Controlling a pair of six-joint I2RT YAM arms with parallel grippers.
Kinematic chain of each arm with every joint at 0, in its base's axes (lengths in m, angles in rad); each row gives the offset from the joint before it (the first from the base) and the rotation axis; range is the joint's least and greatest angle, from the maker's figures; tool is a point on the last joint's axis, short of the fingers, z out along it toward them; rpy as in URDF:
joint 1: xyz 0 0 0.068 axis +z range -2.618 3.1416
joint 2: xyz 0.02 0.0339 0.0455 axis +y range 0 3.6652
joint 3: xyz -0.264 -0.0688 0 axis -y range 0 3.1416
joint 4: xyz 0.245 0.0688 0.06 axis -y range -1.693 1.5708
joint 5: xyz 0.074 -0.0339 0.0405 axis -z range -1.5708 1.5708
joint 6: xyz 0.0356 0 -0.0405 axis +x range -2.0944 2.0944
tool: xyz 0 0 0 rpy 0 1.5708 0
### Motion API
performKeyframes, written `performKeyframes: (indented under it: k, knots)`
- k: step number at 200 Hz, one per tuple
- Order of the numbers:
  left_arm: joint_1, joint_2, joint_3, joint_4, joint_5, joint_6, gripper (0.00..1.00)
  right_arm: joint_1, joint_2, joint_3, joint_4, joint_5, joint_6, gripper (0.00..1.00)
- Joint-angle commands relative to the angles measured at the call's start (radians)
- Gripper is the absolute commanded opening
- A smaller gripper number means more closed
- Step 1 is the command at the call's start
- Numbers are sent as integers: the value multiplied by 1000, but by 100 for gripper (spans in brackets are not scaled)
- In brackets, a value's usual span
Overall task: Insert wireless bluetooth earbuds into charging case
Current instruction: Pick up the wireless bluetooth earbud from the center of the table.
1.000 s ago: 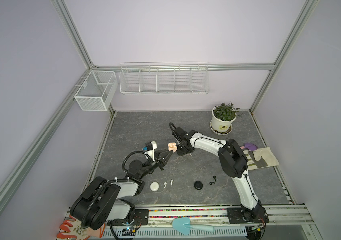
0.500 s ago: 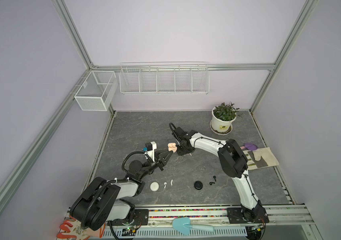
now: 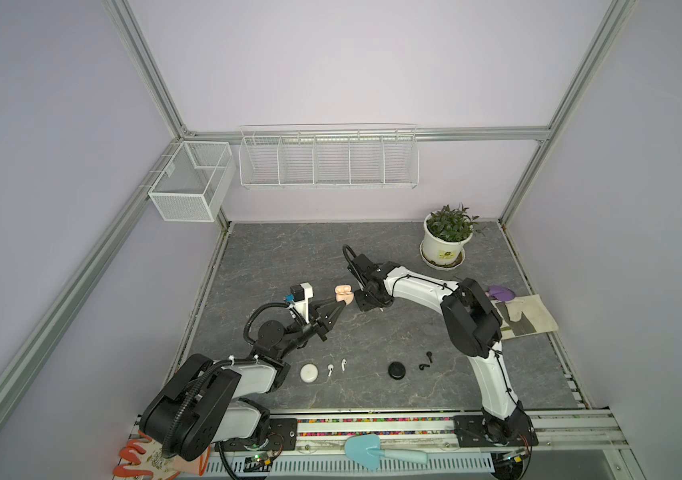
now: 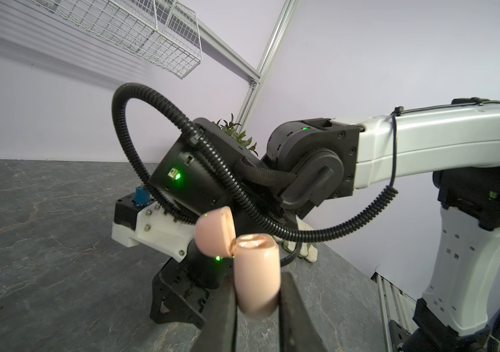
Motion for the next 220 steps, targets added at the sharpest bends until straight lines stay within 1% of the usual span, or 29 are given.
performKeyframes:
  k: [1,7,44,78,136,164,189,220]
  knots:
    - [6,-5,25,44,-17,-1,0,-15,-96,-21,12,24,15,22]
    - [6,-4,64,44,-18,-1,0,-21,-112,-25,11,27,17,22]
    - [6,1,102,44,-56,1,0,-39,-216,-35,3,35,15,22]
    - [6,20,149,44,-67,-1,0,-41,-320,-21,-9,47,30,22]
    - [5,38,208,45,-62,1,0,3,-505,-10,-2,103,36,20]
    - [5,40,223,44,-52,0,0,19,-574,-9,4,105,47,20]
    - [6,24,222,45,-39,-7,0,45,-607,18,22,89,52,19]
    - [6,15,209,44,-34,12,0,92,-599,80,42,72,48,19]
